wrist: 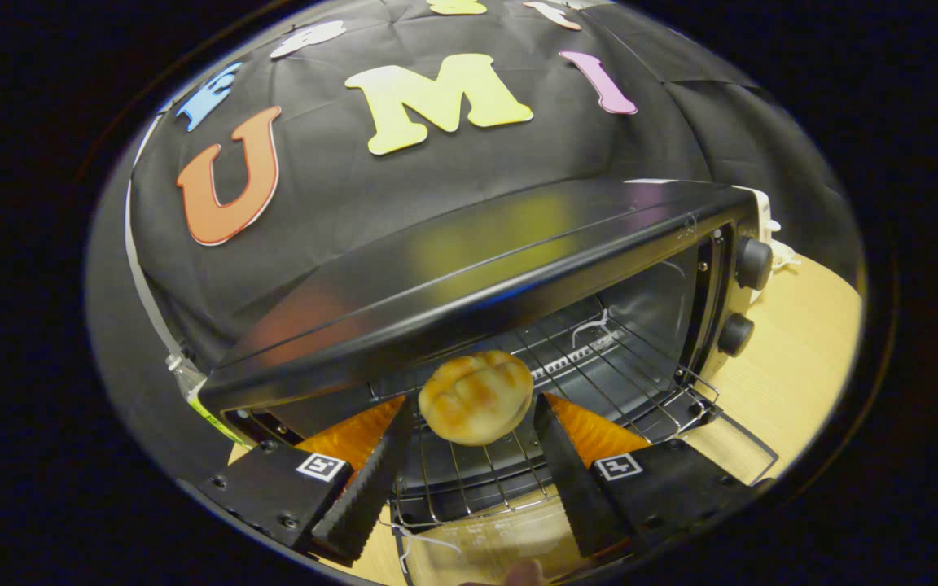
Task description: Open the toaster oven, put the food inside, and close the toaster oven door.
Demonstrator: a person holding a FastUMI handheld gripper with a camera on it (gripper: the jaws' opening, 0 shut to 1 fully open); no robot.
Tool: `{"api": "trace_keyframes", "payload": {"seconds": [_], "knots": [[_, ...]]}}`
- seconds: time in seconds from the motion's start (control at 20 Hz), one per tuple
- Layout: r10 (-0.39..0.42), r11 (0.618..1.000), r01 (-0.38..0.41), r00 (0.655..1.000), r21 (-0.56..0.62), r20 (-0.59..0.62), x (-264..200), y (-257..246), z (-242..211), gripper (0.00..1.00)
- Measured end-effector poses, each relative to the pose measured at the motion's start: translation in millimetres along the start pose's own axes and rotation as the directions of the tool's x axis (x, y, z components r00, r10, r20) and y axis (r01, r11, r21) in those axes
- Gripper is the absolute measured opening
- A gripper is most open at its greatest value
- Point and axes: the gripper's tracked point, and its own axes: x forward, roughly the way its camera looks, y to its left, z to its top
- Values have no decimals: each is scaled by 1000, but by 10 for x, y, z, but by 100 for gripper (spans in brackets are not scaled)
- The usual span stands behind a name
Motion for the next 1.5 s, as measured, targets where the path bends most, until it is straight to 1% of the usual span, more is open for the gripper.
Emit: {"api": "trace_keyframes", "payload": {"seconds": [0.1,0.25,0.45,0.5,0.65,0.85,0.95,1.05,1.2,1.3,1.5], "knots": [[7,1000,-7,1000,2,0,-125,26,5,96],[43,999,-43,999,-1,21,-425,68,77,96],[121,991,-119,992,-56,37,-1007,102,1,97],[146,987,-144,989,-71,32,-1163,99,-40,100],[183,977,-180,983,-113,13,-1580,-65,-123,100],[212,969,-211,977,-130,-2,-1921,-304,-156,100],[206,969,-206,978,-139,-21,-1945,-472,-213,100],[208,966,-217,975,-144,-71,-1909,-575,-357,100],[189,964,-217,966,-157,-174,-1794,-729,-694,100],[180,961,-222,955,-165,-237,-1750,-798,-923,100],[148,948,-222,943,-229,-299,-1749,-916,-1221,100]]}}
